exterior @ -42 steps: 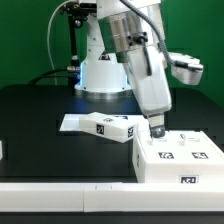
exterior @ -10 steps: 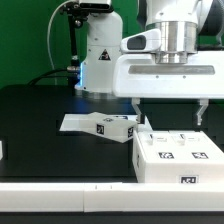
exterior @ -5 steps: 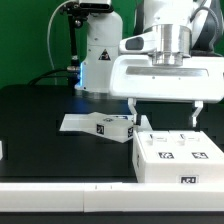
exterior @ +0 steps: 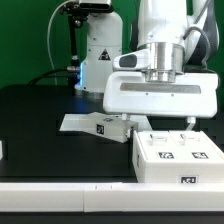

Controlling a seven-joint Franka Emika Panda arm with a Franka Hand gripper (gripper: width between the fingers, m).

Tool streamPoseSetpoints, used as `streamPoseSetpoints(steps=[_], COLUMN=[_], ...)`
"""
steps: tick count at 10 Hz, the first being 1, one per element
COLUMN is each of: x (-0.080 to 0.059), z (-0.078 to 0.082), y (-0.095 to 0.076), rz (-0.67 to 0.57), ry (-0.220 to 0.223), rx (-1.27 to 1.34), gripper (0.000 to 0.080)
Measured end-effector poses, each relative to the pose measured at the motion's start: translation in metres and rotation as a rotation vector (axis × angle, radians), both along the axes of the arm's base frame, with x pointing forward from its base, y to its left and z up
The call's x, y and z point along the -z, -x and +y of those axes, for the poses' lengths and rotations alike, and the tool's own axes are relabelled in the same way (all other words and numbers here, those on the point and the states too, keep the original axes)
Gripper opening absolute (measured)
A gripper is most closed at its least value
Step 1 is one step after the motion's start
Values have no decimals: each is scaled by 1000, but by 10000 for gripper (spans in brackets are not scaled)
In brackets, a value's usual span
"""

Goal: Assemble cabinet

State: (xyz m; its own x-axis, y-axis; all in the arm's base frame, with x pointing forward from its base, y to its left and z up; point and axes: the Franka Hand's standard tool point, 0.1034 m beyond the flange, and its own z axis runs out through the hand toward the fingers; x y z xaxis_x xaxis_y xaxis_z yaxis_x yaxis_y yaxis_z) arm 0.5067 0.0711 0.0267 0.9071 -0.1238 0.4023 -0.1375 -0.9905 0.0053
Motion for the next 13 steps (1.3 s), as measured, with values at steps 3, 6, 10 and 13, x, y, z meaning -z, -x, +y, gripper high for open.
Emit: streamPoseSetpoints(steps=[3, 6, 10, 13], x=[7, 11, 12, 12], z=[12, 13, 12, 11], y=[-7, -6, -6, -5], rz=[18, 26, 26, 28], ry=[-9, -6, -6, -1], rx=[-12, -10, -7, -15], gripper=[797, 796, 413, 219])
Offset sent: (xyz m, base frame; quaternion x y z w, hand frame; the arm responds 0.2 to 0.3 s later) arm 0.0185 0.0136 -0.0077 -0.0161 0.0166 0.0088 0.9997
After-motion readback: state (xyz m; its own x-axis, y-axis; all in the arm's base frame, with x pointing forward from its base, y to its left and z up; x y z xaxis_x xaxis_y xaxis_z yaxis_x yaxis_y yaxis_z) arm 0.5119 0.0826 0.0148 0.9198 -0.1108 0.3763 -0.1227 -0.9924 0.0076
